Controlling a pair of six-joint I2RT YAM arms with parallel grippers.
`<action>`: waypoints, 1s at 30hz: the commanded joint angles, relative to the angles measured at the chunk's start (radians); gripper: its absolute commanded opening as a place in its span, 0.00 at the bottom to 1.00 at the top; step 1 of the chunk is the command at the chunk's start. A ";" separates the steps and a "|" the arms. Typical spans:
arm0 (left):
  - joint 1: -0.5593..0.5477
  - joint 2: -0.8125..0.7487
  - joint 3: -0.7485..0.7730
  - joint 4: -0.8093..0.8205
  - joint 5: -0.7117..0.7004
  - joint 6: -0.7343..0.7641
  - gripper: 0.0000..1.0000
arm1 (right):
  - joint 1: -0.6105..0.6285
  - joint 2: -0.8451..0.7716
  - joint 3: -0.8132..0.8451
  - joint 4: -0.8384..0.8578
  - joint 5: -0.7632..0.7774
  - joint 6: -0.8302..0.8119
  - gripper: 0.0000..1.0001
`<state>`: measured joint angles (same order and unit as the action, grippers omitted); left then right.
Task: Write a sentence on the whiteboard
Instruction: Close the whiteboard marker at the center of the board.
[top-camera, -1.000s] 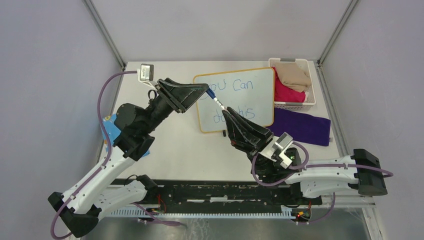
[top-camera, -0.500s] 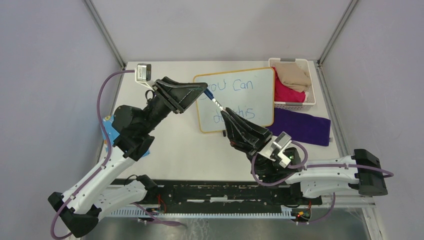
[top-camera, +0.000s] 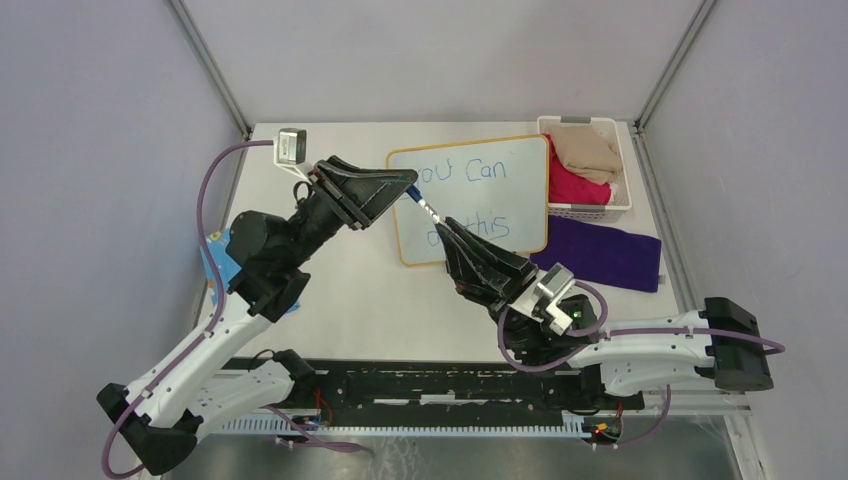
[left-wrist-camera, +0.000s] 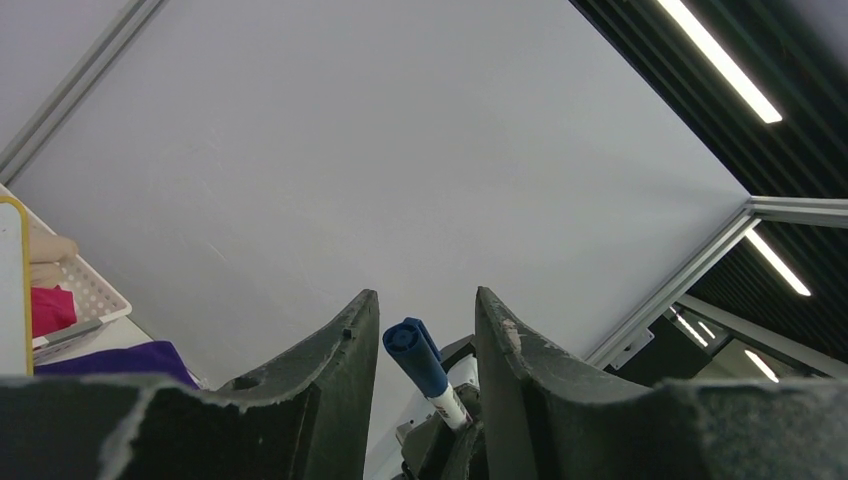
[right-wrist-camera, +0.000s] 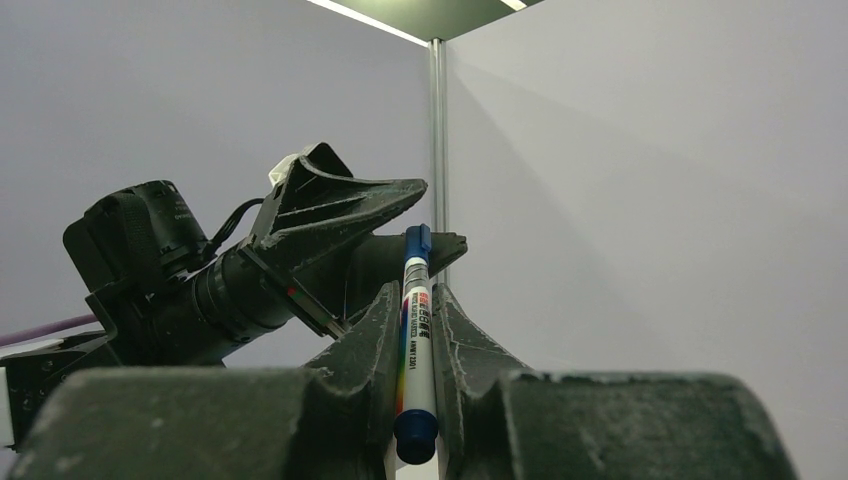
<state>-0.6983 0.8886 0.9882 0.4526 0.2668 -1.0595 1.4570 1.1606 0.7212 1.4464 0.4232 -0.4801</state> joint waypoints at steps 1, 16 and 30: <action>-0.004 -0.008 -0.003 0.051 0.023 -0.034 0.45 | -0.006 0.002 0.035 0.022 0.010 -0.003 0.00; -0.015 -0.008 -0.031 0.051 0.032 -0.049 0.02 | -0.013 0.020 0.050 0.005 0.042 -0.014 0.00; -0.176 -0.013 -0.069 -0.007 -0.062 0.000 0.02 | -0.042 0.073 0.091 -0.007 0.047 -0.003 0.00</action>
<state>-0.7856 0.8799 0.9501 0.4896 0.1081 -1.1046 1.4441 1.2041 0.7532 1.4792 0.4461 -0.4870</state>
